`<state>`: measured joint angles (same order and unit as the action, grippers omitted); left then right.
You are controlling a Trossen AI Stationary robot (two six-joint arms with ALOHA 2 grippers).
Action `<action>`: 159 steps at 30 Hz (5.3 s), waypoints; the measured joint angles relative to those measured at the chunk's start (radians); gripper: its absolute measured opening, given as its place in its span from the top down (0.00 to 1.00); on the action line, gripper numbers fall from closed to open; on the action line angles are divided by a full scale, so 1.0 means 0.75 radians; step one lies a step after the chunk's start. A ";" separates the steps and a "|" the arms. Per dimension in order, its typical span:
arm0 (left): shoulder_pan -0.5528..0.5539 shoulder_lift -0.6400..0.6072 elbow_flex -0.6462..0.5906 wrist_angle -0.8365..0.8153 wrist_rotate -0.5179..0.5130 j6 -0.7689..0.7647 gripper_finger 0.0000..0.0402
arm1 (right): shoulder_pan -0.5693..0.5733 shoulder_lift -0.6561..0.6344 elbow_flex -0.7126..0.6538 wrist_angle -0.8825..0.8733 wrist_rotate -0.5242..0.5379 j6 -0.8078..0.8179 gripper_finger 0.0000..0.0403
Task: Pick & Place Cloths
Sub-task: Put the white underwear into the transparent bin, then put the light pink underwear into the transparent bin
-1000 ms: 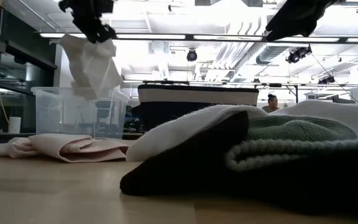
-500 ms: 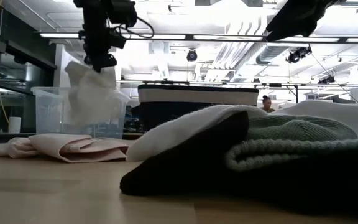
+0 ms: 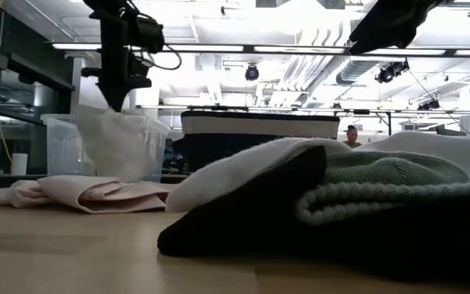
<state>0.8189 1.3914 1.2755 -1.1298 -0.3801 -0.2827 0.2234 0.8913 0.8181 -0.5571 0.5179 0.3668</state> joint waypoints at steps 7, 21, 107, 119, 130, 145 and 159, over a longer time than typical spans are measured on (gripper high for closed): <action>0.069 0.005 0.000 -0.009 0.122 -0.162 1.00 | 0.000 0.000 0.000 0.000 0.006 0.002 0.40; 0.070 0.170 0.000 0.079 0.149 -0.187 1.00 | 0.000 0.000 0.000 0.000 0.005 0.004 0.40; -1.427 -0.112 -0.349 0.429 0.162 -0.722 0.58 | 0.000 0.000 0.000 -0.019 -0.002 0.040 0.40; -1.480 -0.112 -0.560 0.715 0.213 -0.246 0.58 | 0.000 0.000 0.000 -0.019 -0.002 0.040 0.40; -1.477 -0.053 -0.605 0.745 0.261 -0.183 0.58 | 0.000 0.000 0.000 -0.020 -0.005 0.044 0.40; -1.477 0.203 -0.604 0.767 0.239 -0.070 0.58 | 0.001 0.000 -0.001 -0.020 -0.006 0.043 0.40; -1.477 0.268 -0.599 0.791 0.261 -0.083 0.98 | 0.000 0.000 -0.001 -0.020 -0.006 0.043 0.40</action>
<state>-0.2886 1.5921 0.8264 -0.5366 -0.1844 -0.3450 0.2234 0.8913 0.8177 -0.5720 0.5137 0.3992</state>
